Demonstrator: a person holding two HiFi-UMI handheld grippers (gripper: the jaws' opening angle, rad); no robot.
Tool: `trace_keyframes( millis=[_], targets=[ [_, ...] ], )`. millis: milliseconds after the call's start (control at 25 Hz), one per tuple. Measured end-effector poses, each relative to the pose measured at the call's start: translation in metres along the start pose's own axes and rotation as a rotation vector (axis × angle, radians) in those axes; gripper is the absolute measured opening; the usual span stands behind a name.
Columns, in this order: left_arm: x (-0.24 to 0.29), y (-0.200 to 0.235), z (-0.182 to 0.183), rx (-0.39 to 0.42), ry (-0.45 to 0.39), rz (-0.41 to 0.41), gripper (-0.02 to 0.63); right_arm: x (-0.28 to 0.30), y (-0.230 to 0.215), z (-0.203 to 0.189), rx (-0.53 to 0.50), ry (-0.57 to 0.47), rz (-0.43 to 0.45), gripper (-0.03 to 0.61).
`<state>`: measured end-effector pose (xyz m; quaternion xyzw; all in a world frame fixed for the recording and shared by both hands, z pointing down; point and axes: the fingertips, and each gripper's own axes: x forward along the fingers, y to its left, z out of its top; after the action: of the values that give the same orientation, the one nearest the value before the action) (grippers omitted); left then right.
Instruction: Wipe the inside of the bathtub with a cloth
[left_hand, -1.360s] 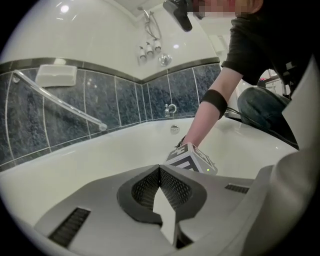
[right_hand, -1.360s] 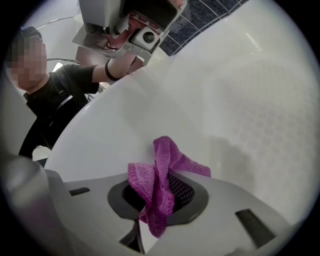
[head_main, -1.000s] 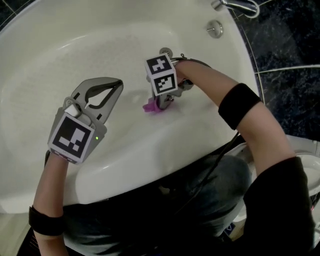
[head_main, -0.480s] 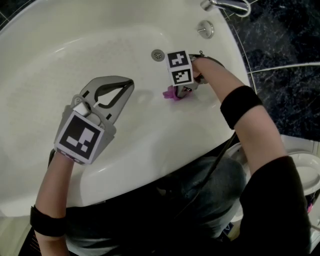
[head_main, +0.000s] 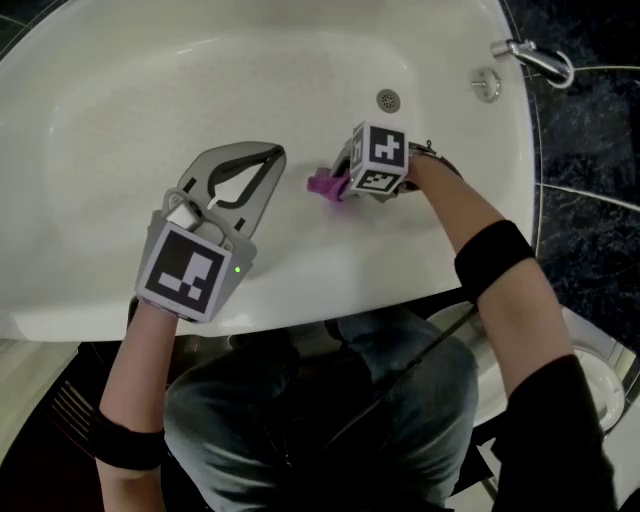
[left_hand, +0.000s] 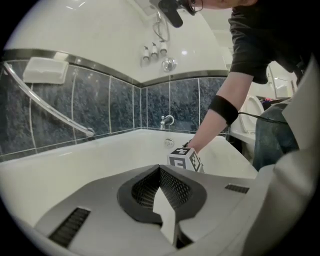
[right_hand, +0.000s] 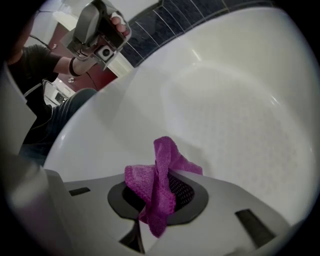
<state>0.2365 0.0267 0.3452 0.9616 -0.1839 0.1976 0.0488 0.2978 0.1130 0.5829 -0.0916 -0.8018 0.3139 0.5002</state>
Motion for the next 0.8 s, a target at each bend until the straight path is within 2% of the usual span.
trace_keyframes(
  millis=[200,280,360,480,600,680,800],
  targets=[
    [-0.091,0.04,0.004,-0.081,0.068,0.16,0.0,0.024,0.066,0.169,-0.158,-0.185,0.097,0.089],
    [-0.12,0.054,0.001,-0.105,0.098,0.211,0.0,0.032,0.092,0.215,-0.194,-0.219,0.146,0.089],
    [-0.143,0.066,0.002,-0.119,0.113,0.255,0.0,0.041,0.114,0.243,-0.227,-0.208,0.192,0.089],
    [-0.167,0.072,0.007,-0.132,0.124,0.288,0.0,0.058,0.139,0.247,-0.245,-0.129,0.24,0.089],
    [-0.174,0.069,0.015,-0.16,0.13,0.289,0.0,0.056,0.142,0.234,-0.194,-0.097,0.234,0.089],
    [-0.169,0.063,0.022,-0.172,0.127,0.273,0.0,0.046,0.137,0.213,-0.148,-0.07,0.209,0.089],
    [-0.152,0.048,0.037,-0.183,0.123,0.231,0.0,0.024,0.126,0.161,-0.07,-0.009,0.156,0.089]
  ],
)
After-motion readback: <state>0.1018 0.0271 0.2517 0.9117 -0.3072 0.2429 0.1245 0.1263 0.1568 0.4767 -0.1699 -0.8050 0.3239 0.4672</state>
